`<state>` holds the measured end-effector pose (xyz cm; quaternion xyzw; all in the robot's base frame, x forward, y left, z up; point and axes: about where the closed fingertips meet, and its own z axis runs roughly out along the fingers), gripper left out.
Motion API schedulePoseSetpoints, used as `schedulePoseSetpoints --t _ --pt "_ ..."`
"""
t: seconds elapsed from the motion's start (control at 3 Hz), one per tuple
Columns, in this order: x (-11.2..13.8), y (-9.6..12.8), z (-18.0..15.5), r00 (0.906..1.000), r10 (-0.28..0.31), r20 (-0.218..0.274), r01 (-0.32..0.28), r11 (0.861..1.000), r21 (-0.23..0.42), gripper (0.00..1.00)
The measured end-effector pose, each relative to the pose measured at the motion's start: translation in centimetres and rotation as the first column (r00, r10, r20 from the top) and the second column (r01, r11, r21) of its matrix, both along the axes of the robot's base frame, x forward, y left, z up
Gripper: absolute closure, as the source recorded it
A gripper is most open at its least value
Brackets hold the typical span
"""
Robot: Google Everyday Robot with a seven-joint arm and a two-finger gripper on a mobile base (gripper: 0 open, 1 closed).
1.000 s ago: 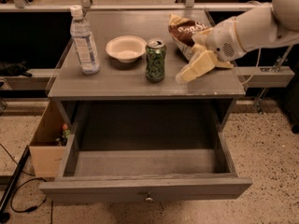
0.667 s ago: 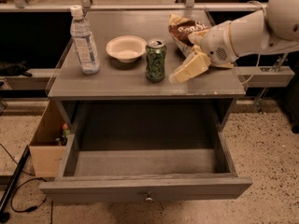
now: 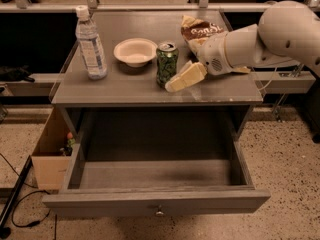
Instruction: Place green can into top drawer
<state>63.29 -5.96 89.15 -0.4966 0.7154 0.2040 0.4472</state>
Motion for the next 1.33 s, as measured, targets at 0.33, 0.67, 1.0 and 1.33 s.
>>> schedulePoseSetpoints --t 0.33,0.67,1.0,1.33 --pt "1.3 0.8 -0.9 1.0000 0.000 0.006 0.000 1.000 -0.006 0.00" --pt "2.2 1.5 -1.4 0.9999 0.001 0.013 -0.001 1.000 0.002 0.00" --pt "3.5 2.6 -1.6 0.9999 -0.006 0.015 0.005 0.998 0.055 0.00" --pt "5.3 3.4 -1.1 0.9992 -0.038 0.008 0.037 0.989 0.143 0.00"
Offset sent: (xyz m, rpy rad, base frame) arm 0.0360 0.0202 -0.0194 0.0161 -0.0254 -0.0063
